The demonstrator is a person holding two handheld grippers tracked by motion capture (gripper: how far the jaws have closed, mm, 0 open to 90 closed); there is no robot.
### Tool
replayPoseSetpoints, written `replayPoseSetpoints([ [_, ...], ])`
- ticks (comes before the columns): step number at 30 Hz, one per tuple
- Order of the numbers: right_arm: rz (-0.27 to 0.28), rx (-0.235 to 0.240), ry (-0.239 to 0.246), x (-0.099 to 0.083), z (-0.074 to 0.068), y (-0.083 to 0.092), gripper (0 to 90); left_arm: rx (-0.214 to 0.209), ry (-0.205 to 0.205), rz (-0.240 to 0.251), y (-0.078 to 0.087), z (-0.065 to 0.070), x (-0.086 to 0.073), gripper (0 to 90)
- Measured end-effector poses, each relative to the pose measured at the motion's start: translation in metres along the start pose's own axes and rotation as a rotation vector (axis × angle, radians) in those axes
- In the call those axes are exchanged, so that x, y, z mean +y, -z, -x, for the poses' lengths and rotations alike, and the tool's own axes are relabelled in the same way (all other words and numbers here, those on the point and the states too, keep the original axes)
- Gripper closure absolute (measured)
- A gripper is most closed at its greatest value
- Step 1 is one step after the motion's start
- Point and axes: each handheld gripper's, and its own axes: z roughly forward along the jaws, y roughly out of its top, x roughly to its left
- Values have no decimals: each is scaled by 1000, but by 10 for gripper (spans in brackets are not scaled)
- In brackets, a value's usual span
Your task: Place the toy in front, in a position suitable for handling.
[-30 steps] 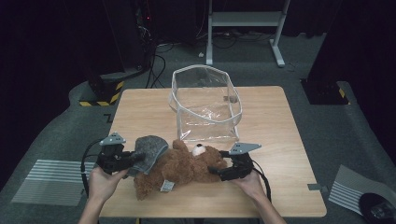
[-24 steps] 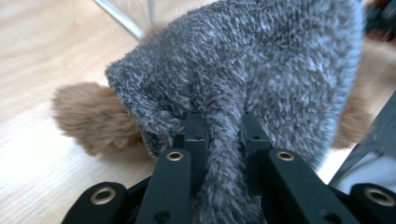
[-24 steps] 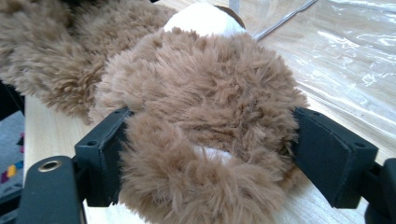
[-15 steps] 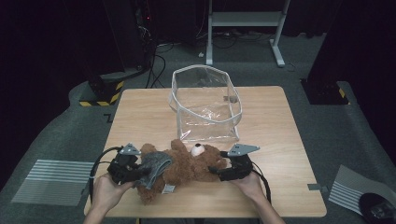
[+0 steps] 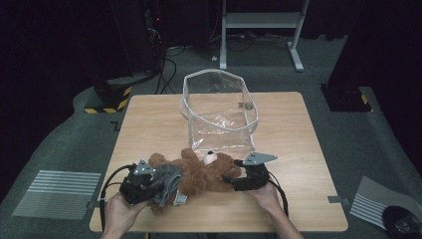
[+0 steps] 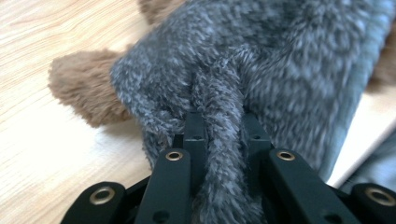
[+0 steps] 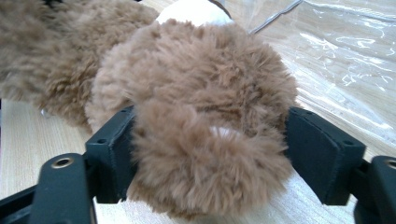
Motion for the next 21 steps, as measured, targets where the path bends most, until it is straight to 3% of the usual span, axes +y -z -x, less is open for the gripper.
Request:
replayPoseSetpoints([
  [1, 0, 0, 0, 0, 0, 0, 234, 0, 0, 0, 0, 0, 0, 773],
  [2, -1, 16, 5, 0, 0, 0, 322, -11, 27, 9, -3, -8, -1, 773],
  [3, -1, 16, 5, 0, 0, 0, 322, -11, 27, 9, -3, -8, -1, 773],
  [6, -19, 23, 43, 0, -3, 1, 449, -10, 57, -3, -2, -19, -8, 774],
  [11, -34, 16, 71, -2, -4, 3, 497, -1, 89, -14, 2, -30, -19, 774],
  [13, -31, 18, 71, -2, -3, 2, 497, -19, 105, 0, 5, -36, -22, 774],
  [17, -32, 13, 64, 0, -2, 2, 490, -52, 102, 43, 6, -40, -10, 773],
  [18, -34, 10, 69, 1, -3, 2, 490, -78, 82, 64, 4, -39, 2, 773],
  [19, -34, 10, 69, 1, -3, 2, 490, -78, 82, 64, 4, -39, 2, 773],
  [20, -38, 8, 75, 1, -4, 2, 491, -98, 60, 72, 0, -35, 15, 773],
  [21, -38, 8, 75, 1, -4, 2, 491, -98, 60, 72, 0, -35, 15, 773],
])
